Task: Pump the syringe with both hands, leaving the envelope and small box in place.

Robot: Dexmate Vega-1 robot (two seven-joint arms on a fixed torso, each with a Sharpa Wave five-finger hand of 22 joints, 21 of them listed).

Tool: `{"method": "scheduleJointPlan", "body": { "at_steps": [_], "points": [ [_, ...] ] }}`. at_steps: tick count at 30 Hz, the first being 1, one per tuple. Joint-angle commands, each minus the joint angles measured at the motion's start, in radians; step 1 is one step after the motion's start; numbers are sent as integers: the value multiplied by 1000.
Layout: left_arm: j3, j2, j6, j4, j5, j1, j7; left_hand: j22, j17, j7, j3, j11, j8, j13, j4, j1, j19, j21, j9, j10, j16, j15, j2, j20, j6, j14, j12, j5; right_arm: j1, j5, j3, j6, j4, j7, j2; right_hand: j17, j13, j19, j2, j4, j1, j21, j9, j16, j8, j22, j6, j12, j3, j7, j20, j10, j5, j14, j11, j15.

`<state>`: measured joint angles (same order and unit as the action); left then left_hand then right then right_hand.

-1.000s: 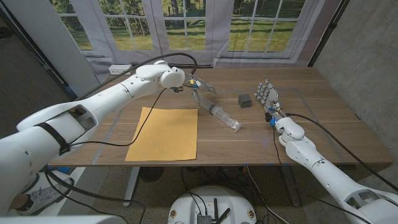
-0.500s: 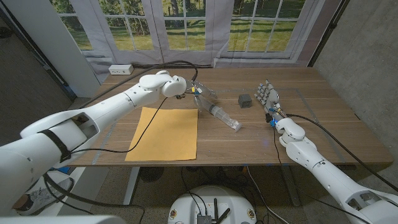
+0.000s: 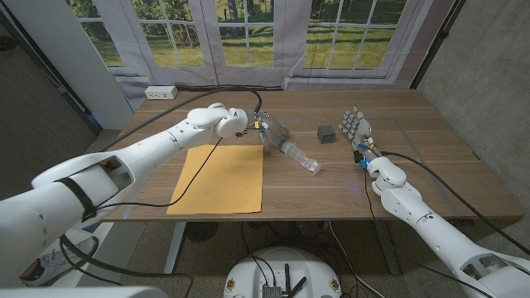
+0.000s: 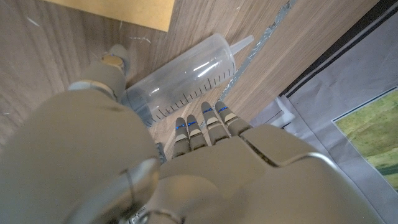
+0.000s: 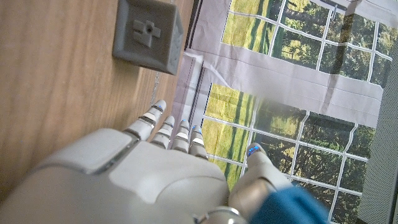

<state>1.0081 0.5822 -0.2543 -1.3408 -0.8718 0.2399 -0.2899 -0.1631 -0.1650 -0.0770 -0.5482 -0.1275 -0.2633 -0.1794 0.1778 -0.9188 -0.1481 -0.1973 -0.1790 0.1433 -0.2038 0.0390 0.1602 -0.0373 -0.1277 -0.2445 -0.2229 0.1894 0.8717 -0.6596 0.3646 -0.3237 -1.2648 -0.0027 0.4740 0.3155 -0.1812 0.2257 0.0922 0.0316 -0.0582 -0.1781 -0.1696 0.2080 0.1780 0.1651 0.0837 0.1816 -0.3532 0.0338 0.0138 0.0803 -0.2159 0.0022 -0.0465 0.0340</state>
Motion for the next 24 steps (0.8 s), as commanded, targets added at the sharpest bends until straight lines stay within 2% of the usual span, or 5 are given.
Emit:
{"method": "scheduleJointPlan", "body": {
  "at_steps": [1,10,17,20,24],
  "points": [
    [10,-8,5,31,-5,14,101,-2,-6,-9,17,-19,-14,-5,0,-20,-38,-6,-3,40,-6,125,1,-68,-35,-46,-5,-3,2,-6,-3,-2,-3,7,0,1,-4,0,26,-5,-6,-10,-5,5,6,3,1,7,-4,4,-6,5,4,1,-3,-2],
    [20,-16,1,59,-6,10,148,-2,-7,-12,44,-37,-27,-7,0,-46,-97,-8,-4,110,-7,145,-2,-98,-97,-109,-10,-2,6,-9,-5,0,-7,3,0,0,-4,1,27,-5,-5,-10,-5,6,6,4,0,7,-4,4,-8,4,5,3,-4,-3],
    [27,-22,-8,86,-11,7,203,-2,-7,-59,77,-63,-39,-6,-3,-79,-149,-3,-3,198,-7,164,-10,-122,-179,-187,-13,1,8,-11,-6,0,-7,-1,-2,-1,-4,2,28,-6,-5,-11,-5,8,7,4,2,7,-5,4,-12,4,5,6,-4,-4],
    [28,-25,-12,96,-6,6,223,-2,-9,-68,91,-79,-43,-6,-5,-98,-178,-3,-3,242,-9,171,-20,-130,-216,-231,-16,4,9,-11,-7,-1,-7,-1,-1,-1,-4,3,28,-6,-4,-11,-5,8,7,4,2,7,-5,3,-13,5,6,6,-5,-3],
    [31,-29,-15,108,-8,6,259,-3,-11,-77,109,-78,-46,-6,-7,-119,-215,-4,-3,294,-9,179,-33,-146,-262,-272,-17,7,9,-12,-7,-1,-7,0,-2,-1,-4,3,29,-6,-4,-11,-5,8,8,4,2,7,-5,4,-13,4,6,6,-5,-3]
  ]
}}
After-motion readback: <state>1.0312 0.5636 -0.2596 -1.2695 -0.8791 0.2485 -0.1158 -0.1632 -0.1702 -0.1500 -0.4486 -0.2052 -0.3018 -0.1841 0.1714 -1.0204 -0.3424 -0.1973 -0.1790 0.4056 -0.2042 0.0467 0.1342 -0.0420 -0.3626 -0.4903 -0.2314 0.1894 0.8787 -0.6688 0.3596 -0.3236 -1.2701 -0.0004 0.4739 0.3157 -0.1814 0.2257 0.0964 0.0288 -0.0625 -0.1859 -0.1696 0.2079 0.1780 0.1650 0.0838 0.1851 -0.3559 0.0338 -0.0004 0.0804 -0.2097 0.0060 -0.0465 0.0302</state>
